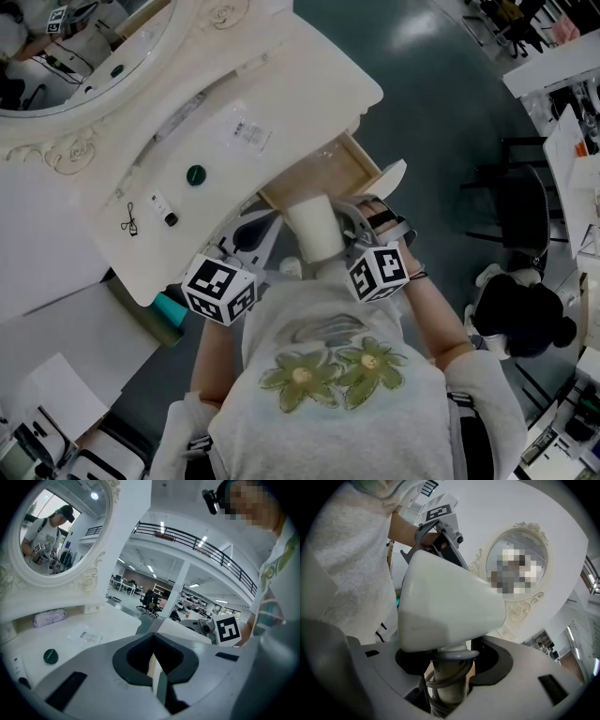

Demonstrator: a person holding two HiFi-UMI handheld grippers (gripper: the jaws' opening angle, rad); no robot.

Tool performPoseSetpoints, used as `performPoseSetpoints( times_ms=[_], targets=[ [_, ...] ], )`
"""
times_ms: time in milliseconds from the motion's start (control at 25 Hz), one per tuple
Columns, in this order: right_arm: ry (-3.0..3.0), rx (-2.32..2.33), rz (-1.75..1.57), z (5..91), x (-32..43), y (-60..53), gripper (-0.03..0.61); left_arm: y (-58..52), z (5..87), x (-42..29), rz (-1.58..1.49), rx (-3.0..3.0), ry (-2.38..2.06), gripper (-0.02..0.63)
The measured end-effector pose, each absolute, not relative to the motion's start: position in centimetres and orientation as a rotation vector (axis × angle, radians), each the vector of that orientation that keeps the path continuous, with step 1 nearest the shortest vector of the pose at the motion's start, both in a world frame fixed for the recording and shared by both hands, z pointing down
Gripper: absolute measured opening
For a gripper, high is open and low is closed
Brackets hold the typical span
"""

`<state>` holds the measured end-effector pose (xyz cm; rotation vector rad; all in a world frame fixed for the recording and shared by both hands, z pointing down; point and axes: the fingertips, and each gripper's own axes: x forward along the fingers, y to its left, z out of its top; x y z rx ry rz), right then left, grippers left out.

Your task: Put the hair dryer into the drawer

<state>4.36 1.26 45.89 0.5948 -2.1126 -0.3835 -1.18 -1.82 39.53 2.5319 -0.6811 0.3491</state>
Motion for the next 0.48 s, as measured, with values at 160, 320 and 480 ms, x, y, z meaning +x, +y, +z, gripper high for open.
performPoseSetpoints(
  times_ms=[160,320,480],
  targets=[
    [-2.117,0.571,-0.392,46.13,3.93,0.85,0.245,-2.25,39.65,-1.33,0.351,2.529,-0.688,0.009],
    [-2.116,0.554,-0.39,46.43,3.63,0.67,0.245,-2.5,39.47,-1.47,0.351,2.531,-0.693,0.009],
    [-2.11,0.536,-0.391,46.85,3.65,0.54,0.245,-2.69,39.33,-1.59,0.357,2.533,-0.697,0.009]
  ],
)
